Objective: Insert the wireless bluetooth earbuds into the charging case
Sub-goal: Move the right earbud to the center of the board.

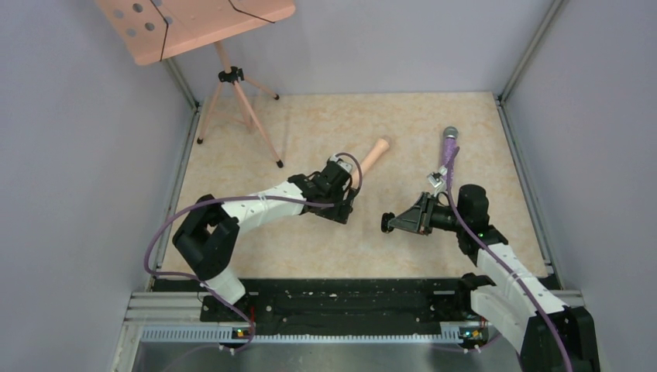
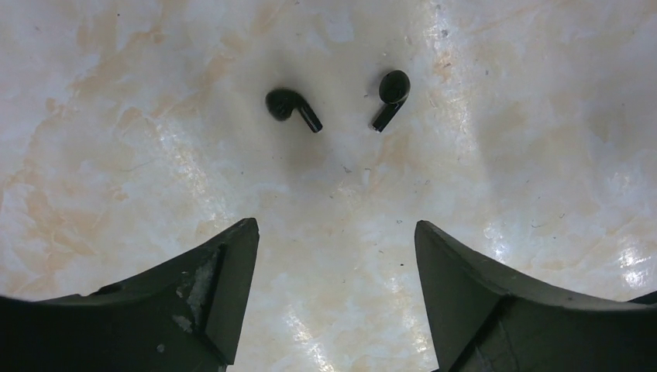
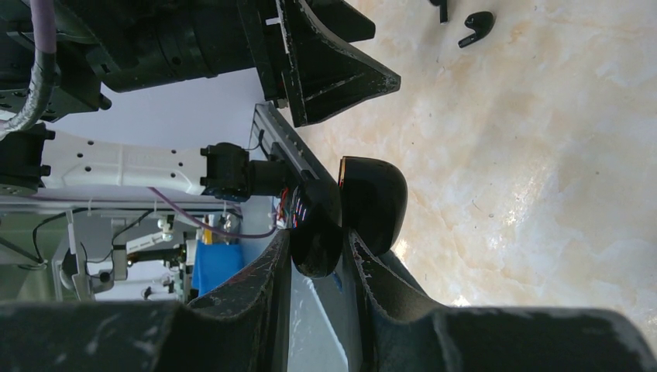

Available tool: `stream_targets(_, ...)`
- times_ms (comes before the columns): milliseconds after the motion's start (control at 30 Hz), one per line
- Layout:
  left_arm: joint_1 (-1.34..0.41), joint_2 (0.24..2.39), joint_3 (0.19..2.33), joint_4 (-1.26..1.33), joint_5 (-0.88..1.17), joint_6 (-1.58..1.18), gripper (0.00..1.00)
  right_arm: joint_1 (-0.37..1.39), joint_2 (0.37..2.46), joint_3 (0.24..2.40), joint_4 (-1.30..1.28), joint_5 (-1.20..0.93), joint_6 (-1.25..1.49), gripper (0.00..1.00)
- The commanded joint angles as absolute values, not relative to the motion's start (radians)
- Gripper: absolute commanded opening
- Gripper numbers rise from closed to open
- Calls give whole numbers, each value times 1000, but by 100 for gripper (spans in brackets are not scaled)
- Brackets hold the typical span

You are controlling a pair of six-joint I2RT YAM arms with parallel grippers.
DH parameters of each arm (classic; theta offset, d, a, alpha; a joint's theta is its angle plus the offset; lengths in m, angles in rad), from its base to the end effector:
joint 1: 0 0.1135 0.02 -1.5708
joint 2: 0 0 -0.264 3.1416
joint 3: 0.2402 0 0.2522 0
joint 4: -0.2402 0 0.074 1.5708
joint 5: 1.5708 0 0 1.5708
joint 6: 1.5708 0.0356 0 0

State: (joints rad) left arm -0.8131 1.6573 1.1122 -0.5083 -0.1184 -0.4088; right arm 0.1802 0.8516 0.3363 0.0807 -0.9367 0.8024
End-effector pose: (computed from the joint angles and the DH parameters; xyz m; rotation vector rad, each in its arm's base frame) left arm 0.2350 -0.2423 0.2058 0.4892 2.5930 -0.2724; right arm 0.1671 0.0596 0.2036 -0.0027 2.1589 1.5351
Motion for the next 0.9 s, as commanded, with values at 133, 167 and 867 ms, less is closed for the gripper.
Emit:
stream_targets(133,-817,1634,1107,-502,-193,-486,68,169,835,375,101,-939,782,0)
stream_targets(167,-815,1640,1115,-508,-218,-518,68,170,836,376,101,-937,782,0)
stream_targets(867,-770,1920,1386,-599,-265,-623,53,169,841,378,110,-954,780,0)
